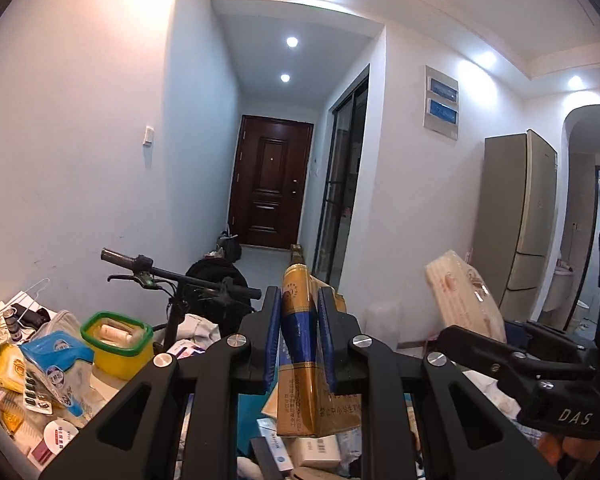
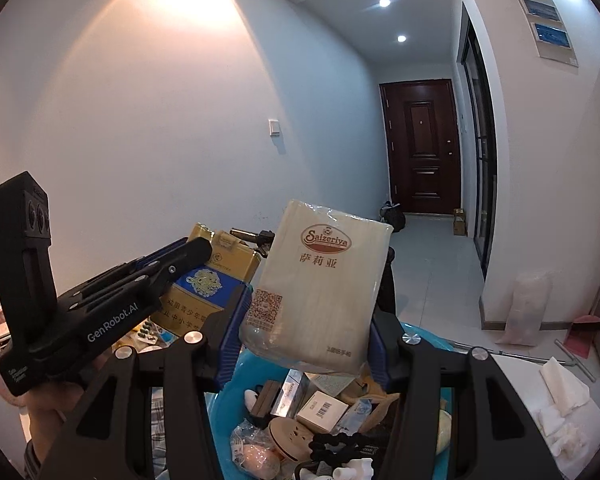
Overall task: Organize objects
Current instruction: 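Lift the tissue pack with the right tool while the left tool carries the box over the basin, then open the left tool dropping the box into the basin while the right tool releases the tissue pack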
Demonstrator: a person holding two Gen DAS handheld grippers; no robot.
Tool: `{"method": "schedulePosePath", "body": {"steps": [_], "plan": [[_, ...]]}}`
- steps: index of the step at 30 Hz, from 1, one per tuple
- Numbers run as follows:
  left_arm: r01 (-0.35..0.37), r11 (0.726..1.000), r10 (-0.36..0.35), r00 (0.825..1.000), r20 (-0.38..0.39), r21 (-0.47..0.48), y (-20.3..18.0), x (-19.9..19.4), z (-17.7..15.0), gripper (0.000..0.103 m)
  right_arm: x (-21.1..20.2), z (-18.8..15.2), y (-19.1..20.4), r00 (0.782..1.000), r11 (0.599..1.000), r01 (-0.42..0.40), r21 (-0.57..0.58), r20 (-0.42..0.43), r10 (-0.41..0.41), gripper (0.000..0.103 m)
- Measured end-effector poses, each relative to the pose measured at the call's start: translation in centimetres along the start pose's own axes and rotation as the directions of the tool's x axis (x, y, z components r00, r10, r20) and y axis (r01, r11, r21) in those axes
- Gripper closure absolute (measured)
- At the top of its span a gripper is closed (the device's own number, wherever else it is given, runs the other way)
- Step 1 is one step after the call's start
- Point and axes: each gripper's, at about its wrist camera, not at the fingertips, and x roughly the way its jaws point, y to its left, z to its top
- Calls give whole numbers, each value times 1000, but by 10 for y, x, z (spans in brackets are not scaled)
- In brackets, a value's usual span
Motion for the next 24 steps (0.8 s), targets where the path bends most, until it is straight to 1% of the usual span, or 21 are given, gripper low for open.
{"method": "schedulePosePath", "body": {"steps": [2, 4, 12, 16, 19, 21, 22, 23, 24], "plan": [[10, 1000, -10, 1000, -1, -3, 3, 0, -1, 84, 1, 0, 0, 1000, 1000, 9, -8, -7, -10, 52], [36, 999, -37, 999, -10, -14, 5, 3, -2, 84, 3, 0, -1, 1000, 1000, 19, -15, -12, -19, 52], [99, 995, -100, 994, -48, -16, -4, 21, -7, 84, 3, 1, 0, 998, 998, 56, -35, -23, -57, 52], [122, 992, -123, 990, -67, -18, -7, 30, -10, 84, 2, -2, -2, 996, 996, 82, -37, -28, -83, 52], [133, 990, -136, 987, -82, -39, -6, 38, -14, 84, 6, -2, -4, 995, 995, 97, -39, -35, -98, 52], [126, 990, -131, 987, -95, -57, -4, 44, -17, 65, 6, -5, -3, 994, 994, 105, -42, -41, -106, 52], [110, 991, -117, 988, -103, -73, -2, 49, -20, 39, 6, -5, -3, 993, 993, 107, -44, -43, -109, 52], [100, 991, -109, 989, -102, -83, 1, 51, -22, 20, 7, -5, -4, 993, 993, 110, -45, -47, -112, 52], [89, 991, -98, 990, -97, -101, 4, 53, -24, 19, 7, -5, -3, 992, 992, 115, -47, -49, -117, 52]]}}
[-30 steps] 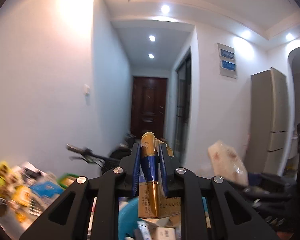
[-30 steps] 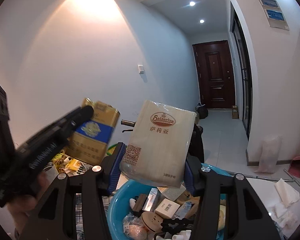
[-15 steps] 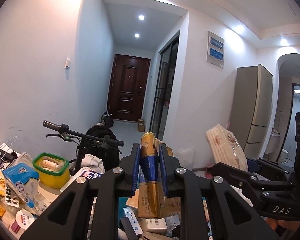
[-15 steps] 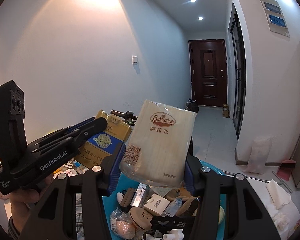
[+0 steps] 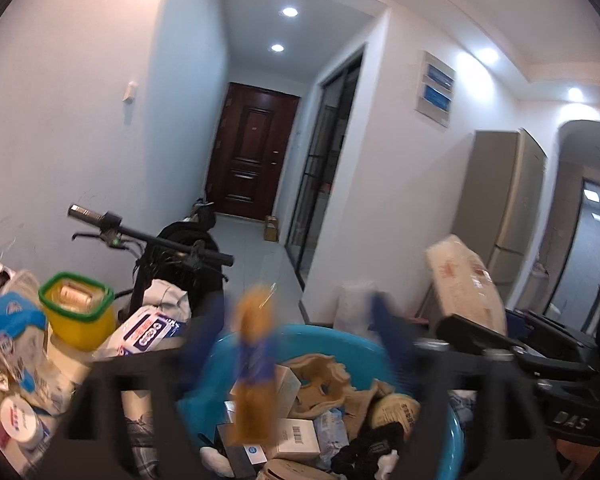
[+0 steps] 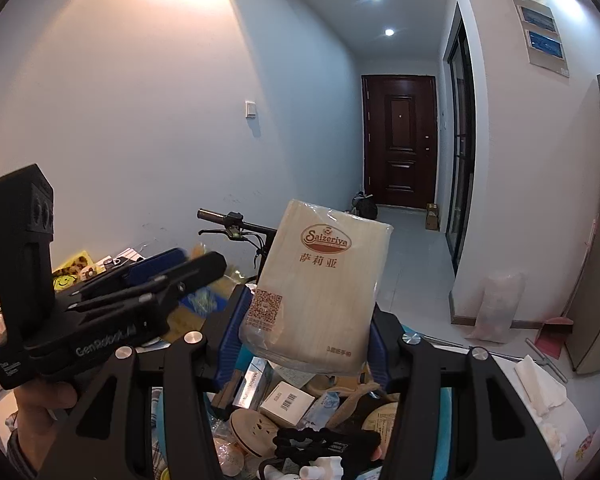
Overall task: Organize objects
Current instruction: 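Open the left tool dropping the box into the basin while the right tool releases the tissue pack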
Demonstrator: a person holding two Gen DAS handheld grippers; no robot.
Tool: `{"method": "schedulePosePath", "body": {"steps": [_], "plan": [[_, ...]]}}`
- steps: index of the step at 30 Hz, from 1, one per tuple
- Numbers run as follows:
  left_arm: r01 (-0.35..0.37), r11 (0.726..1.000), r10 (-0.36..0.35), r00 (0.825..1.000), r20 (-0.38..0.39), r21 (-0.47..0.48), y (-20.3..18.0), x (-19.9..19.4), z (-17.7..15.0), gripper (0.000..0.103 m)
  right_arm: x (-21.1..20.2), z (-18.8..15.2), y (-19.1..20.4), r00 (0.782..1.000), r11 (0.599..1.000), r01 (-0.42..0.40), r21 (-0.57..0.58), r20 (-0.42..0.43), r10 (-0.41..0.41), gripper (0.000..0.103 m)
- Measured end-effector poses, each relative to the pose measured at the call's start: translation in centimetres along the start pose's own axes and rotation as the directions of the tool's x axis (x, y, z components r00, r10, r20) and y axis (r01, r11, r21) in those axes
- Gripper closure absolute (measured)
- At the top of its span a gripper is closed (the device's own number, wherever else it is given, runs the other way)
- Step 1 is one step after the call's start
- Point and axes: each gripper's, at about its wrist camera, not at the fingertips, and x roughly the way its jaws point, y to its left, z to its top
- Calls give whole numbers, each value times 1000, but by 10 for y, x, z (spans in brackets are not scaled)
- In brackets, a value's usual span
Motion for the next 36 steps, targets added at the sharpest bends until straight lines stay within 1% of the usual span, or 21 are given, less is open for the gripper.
{"method": "schedulePosePath", "body": {"steps": [1, 3, 5, 6, 8, 9, 11, 12, 15, 18, 21, 24, 29, 32, 33, 34, 35, 36], "plan": [[0, 1000, 0, 1000, 1, -23, 3, 2, -1, 19, 0, 0, 0, 1000, 1000, 5, -2, -2, -5, 52], [17, 998, -19, 1000, -22, -58, 8, 8, -3, 19, -1, 1, 0, 1000, 1000, 12, -7, -3, -12, 52], [28, 998, -31, 998, -50, -65, 8, 12, -6, 19, -2, 2, -1, 1000, 1000, 20, -9, 1, -20, 52], [24, 998, -27, 998, -58, -50, 6, 13, -6, 19, -3, 3, -2, 1000, 1000, 22, -8, 3, -22, 51], [3, 1000, -3, 998, -67, 9, -1, 13, -6, 19, -5, 2, -4, 1000, 1000, 22, -3, 5, -22, 51], [-13, 998, 18, 997, -69, 59, -6, 11, -5, 19, -5, 1, -6, 1000, 1000, 19, 3, 4, -19, 51], [-37, 993, 44, 997, -61, 108, -11, 5, -4, 19, -1, 0, -11, 1000, 1000, 6, 23, 2, -6, 51], [-45, 992, 52, 997, -57, 118, -13, 1, -2, 19, 2, -1, -12, 1000, 999, -4, 32, -3, 4, 51], [-36, 994, 40, 998, -40, 100, -9, -8, 4, 17, 4, -5, -12, 1000, 999, -25, 41, -14, 25, 51], [-21, 999, 22, 999, -28, 35, -1, -16, 10, 17, 5, -3, -11, 998, 997, -57, 51, -11, 57, 51], [-17, 1000, 17, 999, -30, 6, 2, -23, 14, 17, 7, -3, -7, 997, 996, -77, 49, -14, 78, 51], [-19, 1000, 20, 1000, -19, 10, 0, -29, 17, 17, 6, -3, -5, 996, 995, -84, 49, -13, 85, 51], [-9, 1000, 9, 1000, -22, 17, -5, -31, 20, 16, 1, -2, -5, 998, 997, -66, 40, 1, 66, 51], [-8, 999, 9, 1000, -27, 43, -11, -31, 19, 15, 2, -4, -6, 998, 997, -66, 42, 1, 66, 49], [-14, 999, 15, 1000, -27, 51, -12, -31, 19, 15, 3, -5, -6, 998, 997, -69, 43, -3, 69, 43], [-21, 998, 23, 999, -26, 57, -13, -31, 19, 15, 6, -6, -7, 997, 996, -71, 46, -9, 72, 34], [-24, 998, 25, 999, -26, 60, -13, -31, 19, 15, 9, -9, -7, 997, 997, -69, 47, -21, 70, 11], [-24, 998, 26, 999, -27, 62, -13, -31, 19, 15, 12, -11, -6, 998, 997, -60, 43, -30, 62, 3]]}}
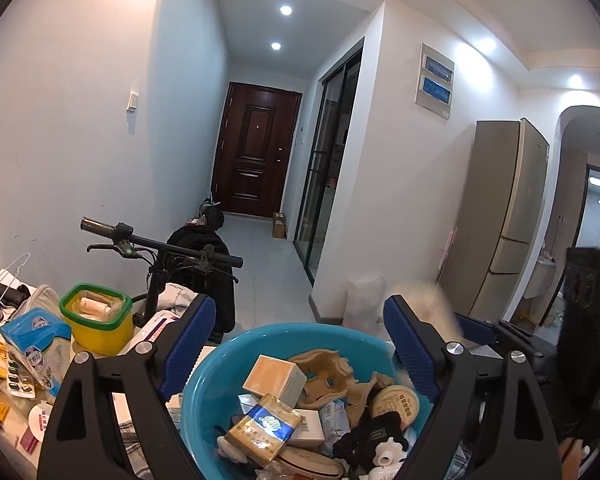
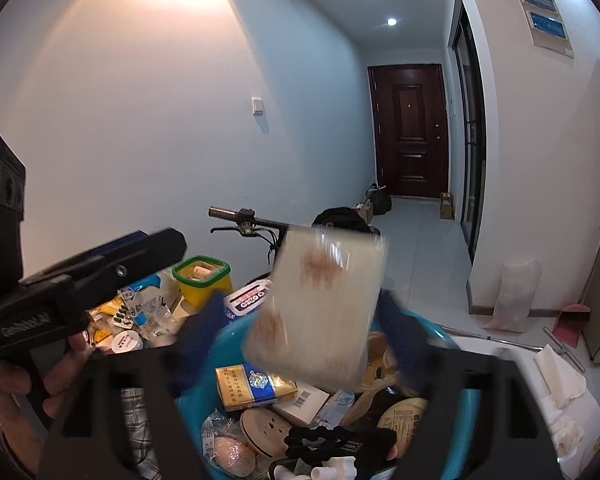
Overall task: Organize objects
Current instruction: 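Hold both open tools above the basin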
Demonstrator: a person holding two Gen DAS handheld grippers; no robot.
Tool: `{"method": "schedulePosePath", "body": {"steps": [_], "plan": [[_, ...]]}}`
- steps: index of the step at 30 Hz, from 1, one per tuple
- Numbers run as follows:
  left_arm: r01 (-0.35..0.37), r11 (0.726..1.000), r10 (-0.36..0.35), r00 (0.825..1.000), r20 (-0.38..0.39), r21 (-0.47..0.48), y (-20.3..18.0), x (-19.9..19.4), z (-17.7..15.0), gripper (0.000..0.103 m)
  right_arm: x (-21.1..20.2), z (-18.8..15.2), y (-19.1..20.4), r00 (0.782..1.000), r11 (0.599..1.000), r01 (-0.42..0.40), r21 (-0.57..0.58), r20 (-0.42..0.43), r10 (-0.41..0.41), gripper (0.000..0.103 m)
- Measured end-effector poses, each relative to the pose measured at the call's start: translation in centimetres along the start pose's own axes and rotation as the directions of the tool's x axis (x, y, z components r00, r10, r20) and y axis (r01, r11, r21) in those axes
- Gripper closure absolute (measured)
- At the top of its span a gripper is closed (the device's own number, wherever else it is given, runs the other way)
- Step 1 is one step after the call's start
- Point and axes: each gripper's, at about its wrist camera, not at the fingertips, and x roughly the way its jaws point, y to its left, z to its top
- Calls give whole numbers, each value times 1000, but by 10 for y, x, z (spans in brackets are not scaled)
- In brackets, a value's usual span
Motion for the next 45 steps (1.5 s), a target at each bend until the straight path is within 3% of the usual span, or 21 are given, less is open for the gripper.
{"method": "schedulePosePath", "body": {"steps": [5, 18, 22, 24, 32, 37, 45], "plan": [[0, 1000, 0, 1000, 1, -5, -1, 0, 0, 15, 9, -4, 2, 998, 1000, 29, 0, -48, -29, 3], [1, 1000, -1, 1000, -1, 11, -5, -5, 1, 15, -9, 11, 7, 1000, 1000, 24, 4, -13, -24, 1], [-4, 999, 4, 1000, 4, 45, -8, -10, 1, 13, -24, 16, 13, 1000, 1000, 12, 0, 20, -12, 1], [23, 999, -24, 1000, 17, 38, -7, -17, 3, 0, -35, 19, 19, 999, 999, 26, -28, 39, -25, 1], [34, 999, -38, 994, 101, 41, 5, -49, 13, 0, -79, 30, 35, 993, 994, 75, -78, 97, -67, 1], [70, 998, -70, 990, 120, 2, 15, -59, 18, 0, -104, 30, 39, 993, 998, 25, -58, 119, -18, 1], [85, 996, -84, 988, 129, 2, 14, -66, 21, 0, -140, -7, 65, 993, 984, 27, -175, 117, -6, 1]]}}
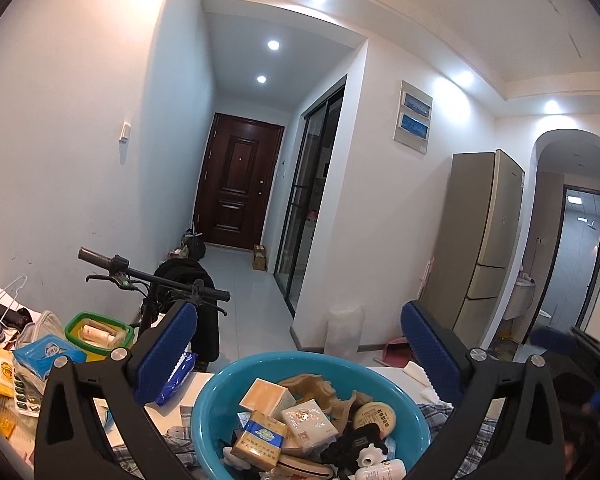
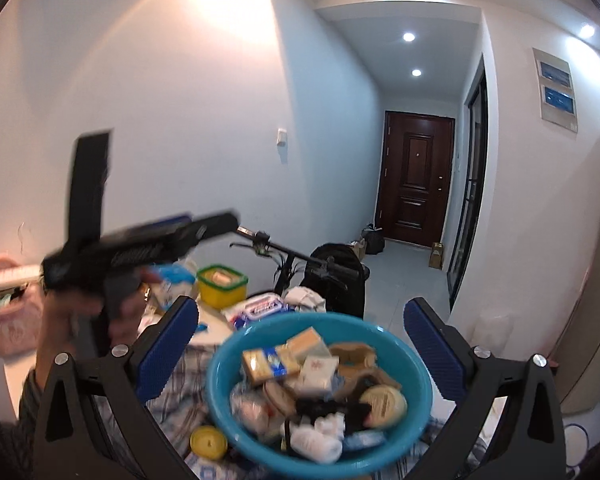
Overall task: Organize objects
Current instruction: 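Hold both open tools above the basin, then move both open tools back from the basin toward the items on the cloth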
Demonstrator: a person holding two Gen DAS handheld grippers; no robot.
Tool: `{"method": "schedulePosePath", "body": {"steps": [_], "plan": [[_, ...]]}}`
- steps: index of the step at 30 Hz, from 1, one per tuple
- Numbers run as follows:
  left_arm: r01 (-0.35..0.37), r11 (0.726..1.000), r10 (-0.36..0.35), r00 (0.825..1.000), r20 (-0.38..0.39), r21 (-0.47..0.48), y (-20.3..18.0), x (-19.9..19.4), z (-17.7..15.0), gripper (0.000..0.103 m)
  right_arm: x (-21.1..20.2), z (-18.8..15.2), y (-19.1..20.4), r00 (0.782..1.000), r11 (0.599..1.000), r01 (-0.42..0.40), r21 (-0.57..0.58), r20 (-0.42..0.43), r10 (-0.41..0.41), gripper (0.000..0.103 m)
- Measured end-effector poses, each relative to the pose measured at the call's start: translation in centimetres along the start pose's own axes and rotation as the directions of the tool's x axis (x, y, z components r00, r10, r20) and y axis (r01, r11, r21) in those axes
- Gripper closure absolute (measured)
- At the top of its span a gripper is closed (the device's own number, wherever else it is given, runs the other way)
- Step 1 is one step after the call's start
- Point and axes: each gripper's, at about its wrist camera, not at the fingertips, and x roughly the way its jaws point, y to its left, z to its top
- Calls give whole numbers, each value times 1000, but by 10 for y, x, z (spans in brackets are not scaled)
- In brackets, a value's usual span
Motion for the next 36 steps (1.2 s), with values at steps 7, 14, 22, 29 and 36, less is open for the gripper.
{"method": "schedulePosePath", "body": {"steps": [7, 14, 22, 29, 36], "plan": [[0, 1000, 0, 1000, -2, 1, -4, -2, 0, 0, -33, -54, -2, 992, 985, -129, 113, -3, 130, 0], [-13, 999, 13, 1000, -9, 44, -22, 0, 1, 0, -8, -139, -2, 988, 982, -107, 157, -98, 124, 0], [11, 996, -11, 1000, -1, 91, -51, 0, 0, 0, 17, -178, 9, 984, 994, -7, 107, -175, 26, 0], [31, 985, -30, 1000, -6, 172, -83, 2, -6, 0, 30, -187, -6, 971, 986, -1, 166, -234, 40, 0], [224, 971, -219, 973, -72, 81, -86, -8, -1, 0, 32, -194, -27, 960, 963, 80, 256, -280, -6, 0]]}}
